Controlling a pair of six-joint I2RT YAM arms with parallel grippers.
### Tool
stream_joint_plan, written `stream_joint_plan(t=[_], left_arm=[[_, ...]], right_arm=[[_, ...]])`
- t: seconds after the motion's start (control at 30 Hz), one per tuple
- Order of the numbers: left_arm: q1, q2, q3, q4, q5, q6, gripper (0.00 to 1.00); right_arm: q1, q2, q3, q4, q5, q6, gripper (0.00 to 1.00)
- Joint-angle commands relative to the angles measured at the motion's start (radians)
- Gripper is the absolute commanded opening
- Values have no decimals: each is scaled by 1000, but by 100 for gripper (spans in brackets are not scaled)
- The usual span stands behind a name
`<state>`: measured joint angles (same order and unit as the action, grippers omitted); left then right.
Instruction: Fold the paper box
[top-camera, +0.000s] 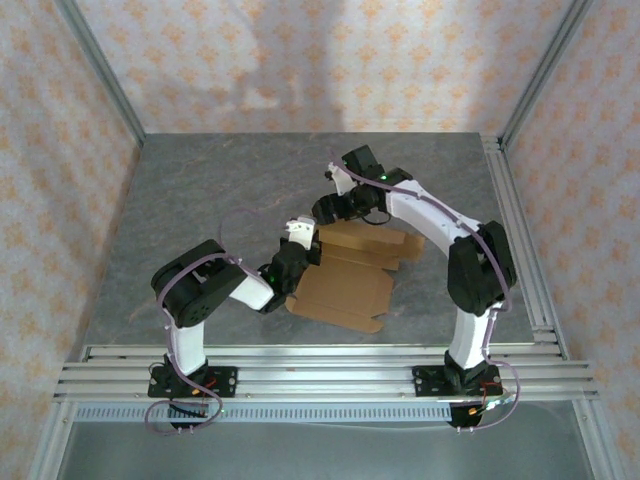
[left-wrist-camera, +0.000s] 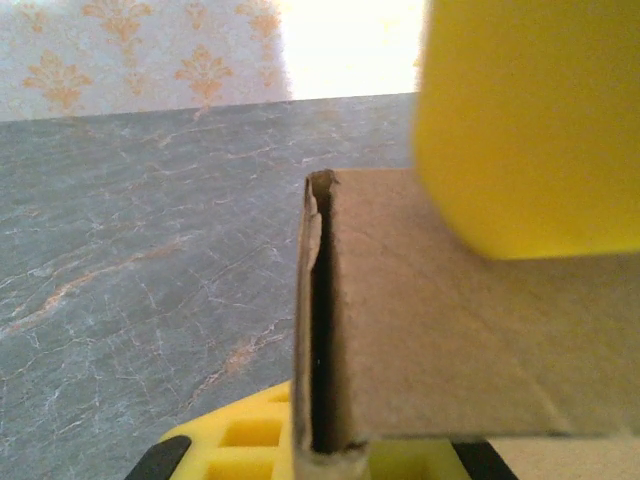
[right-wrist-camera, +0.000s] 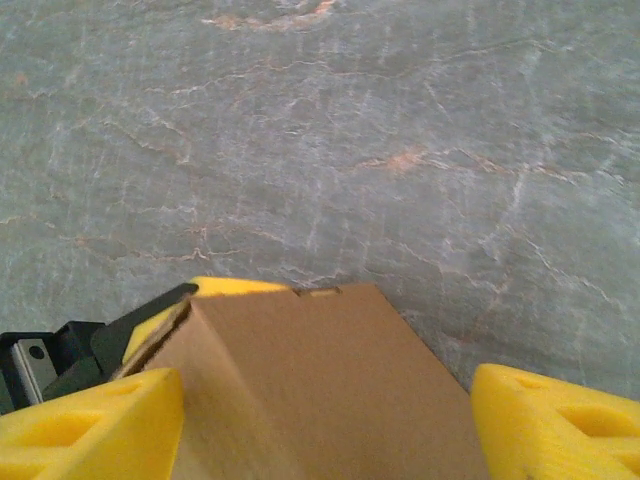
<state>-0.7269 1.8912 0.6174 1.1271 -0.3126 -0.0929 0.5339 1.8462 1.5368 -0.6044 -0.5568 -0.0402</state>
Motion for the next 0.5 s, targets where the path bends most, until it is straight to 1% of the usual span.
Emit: stream_joint_plan(t=[0.0,0.27,0.4,0.47], left_arm=[[4,42,10,-29,-28,-7,0],[15,25,1,-19,-43,-27,0],[31,25,-3,-24,-62,-76,0],[39,25,-8,-18,-69,-107,0]], right_arm=[[-16,-88,-34,36,45,55,78],[-81,-268,-165,172,205,172,79],[-146,-387,-251,230,297,270,79],[-190,-445,-302,253,317,326,79]])
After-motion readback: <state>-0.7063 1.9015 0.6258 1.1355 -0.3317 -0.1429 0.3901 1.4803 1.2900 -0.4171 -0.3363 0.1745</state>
